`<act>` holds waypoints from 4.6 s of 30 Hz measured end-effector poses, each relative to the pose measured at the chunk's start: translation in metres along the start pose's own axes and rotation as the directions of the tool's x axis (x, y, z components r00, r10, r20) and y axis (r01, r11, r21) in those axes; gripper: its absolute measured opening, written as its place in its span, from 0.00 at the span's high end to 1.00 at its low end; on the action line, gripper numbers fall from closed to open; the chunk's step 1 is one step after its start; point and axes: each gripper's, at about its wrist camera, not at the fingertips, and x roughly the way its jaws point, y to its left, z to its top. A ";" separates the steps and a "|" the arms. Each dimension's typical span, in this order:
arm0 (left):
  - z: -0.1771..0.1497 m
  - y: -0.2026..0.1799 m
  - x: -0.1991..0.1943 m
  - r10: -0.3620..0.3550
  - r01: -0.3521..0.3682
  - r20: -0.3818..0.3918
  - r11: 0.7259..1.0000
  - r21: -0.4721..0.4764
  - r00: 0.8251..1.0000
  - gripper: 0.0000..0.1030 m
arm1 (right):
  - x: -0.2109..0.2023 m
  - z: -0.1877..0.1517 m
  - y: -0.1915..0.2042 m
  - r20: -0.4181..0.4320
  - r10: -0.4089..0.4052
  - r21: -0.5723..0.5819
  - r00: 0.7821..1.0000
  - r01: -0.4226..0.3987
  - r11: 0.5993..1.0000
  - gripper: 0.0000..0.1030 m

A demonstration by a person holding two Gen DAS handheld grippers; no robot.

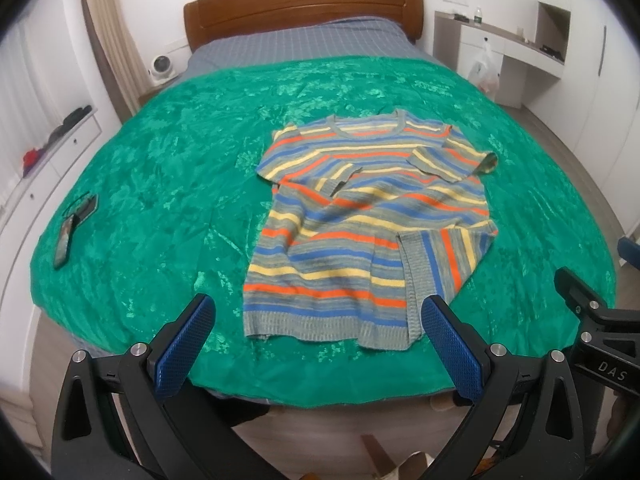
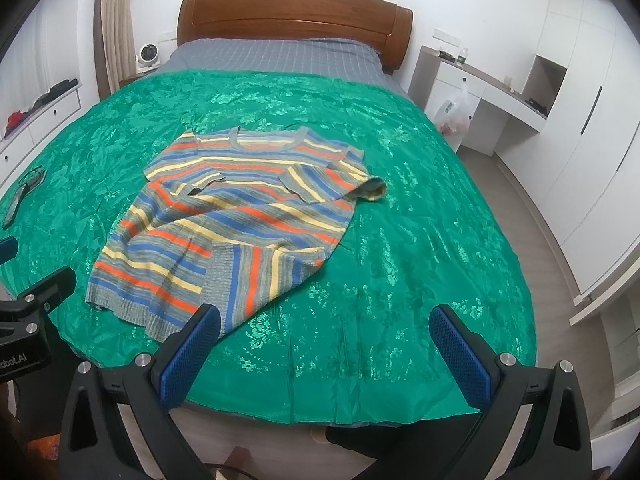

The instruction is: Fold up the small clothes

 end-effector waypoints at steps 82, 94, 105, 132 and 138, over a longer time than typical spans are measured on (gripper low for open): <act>-0.044 0.093 0.176 0.050 -0.066 -0.245 0.996 -0.059 0.968 0.18 | 0.147 -0.032 0.073 -0.154 0.220 -0.100 0.963 -0.237 0.966 0.76; -0.047 0.082 0.181 -0.033 0.025 -0.228 0.999 -0.036 0.973 0.53 | 0.118 -0.042 -0.022 -0.173 0.292 0.161 0.941 -0.265 0.951 0.32; -0.040 0.077 0.182 -0.053 0.048 -0.230 0.998 -0.027 0.972 0.92 | 0.161 -0.011 0.101 -0.120 0.320 -0.128 0.940 -0.334 0.934 0.46; -0.083 0.091 0.142 -0.232 0.185 -0.367 0.970 -0.159 0.901 0.99 | 0.146 -0.080 -0.114 -0.234 0.404 0.364 0.885 -0.306 0.880 0.40; -0.087 0.101 0.127 -0.187 0.151 -0.359 0.980 -0.125 0.915 1.00 | 0.149 -0.086 -0.092 -0.333 0.501 0.326 0.799 -0.401 0.856 0.95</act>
